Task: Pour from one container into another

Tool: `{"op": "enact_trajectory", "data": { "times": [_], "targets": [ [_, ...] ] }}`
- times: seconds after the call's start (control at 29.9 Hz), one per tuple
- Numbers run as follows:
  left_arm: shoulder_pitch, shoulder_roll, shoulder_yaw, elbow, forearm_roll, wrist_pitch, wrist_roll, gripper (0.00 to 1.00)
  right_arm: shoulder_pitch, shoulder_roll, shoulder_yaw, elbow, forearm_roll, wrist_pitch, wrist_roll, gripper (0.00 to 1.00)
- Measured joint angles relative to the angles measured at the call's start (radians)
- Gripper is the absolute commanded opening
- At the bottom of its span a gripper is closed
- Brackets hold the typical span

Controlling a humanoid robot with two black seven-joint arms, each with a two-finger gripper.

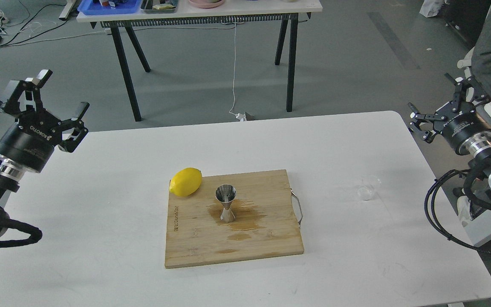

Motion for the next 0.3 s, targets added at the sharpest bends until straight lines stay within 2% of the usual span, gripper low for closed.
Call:
{"op": "enact_trajectory", "data": {
  "times": [0.3],
  "targets": [
    [0.005, -0.006, 0.001, 0.0, 0.001, 0.0, 0.0, 0.99, 0.093, 0.008, -0.061, -0.083, 0.0, 0.0, 0.002, 0.99]
  ]
}}
